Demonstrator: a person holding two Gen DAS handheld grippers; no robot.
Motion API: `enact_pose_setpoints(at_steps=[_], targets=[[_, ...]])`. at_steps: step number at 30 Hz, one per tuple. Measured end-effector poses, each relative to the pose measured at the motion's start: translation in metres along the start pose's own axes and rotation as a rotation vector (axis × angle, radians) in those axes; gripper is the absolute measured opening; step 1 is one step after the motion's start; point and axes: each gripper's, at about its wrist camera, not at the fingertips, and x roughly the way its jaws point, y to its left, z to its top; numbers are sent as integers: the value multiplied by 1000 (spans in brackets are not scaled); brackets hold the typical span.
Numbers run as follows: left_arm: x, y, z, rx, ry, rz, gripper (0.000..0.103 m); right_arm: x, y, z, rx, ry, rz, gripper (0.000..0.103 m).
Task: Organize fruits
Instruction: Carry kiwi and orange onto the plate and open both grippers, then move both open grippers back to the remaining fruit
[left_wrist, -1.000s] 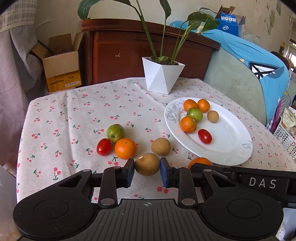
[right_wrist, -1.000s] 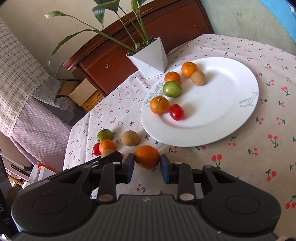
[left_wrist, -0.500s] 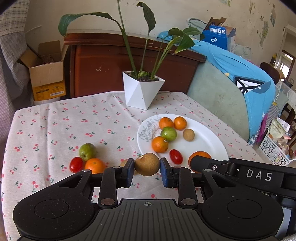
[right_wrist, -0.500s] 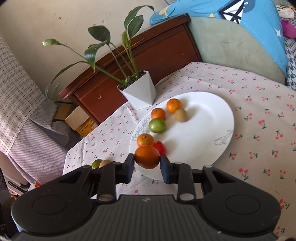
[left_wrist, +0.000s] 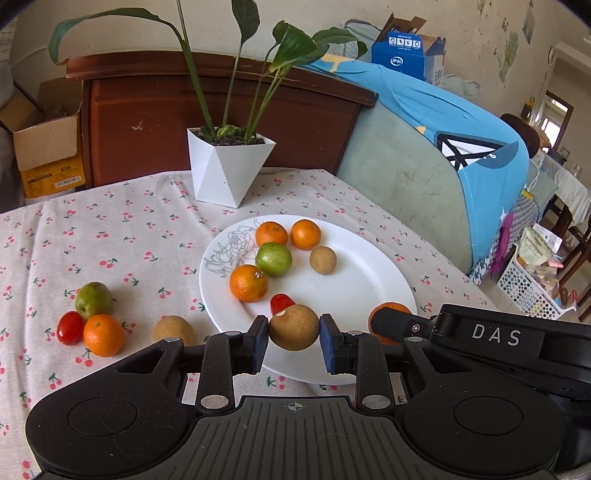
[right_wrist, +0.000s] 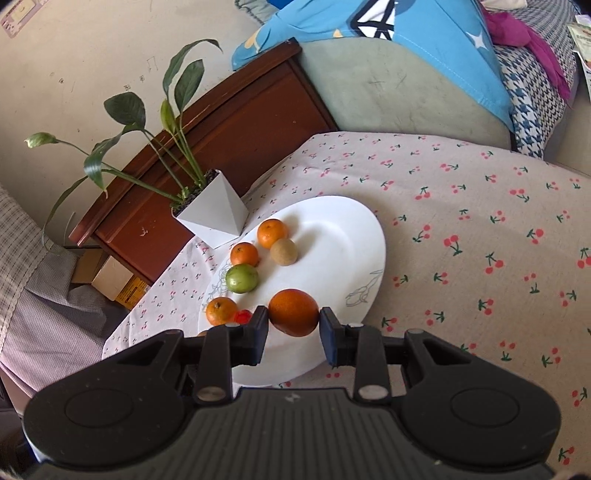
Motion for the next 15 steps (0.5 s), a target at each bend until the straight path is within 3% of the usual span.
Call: enact_pose_setpoints(at_steps=[11,15], targets=[[13,-6,-1,-14,13,-15,30,1,-5,4,43,-33,-9,33],[8,-9,4,-13,-9,-9,48,-3,-4,7,47,-55,-7,33]])
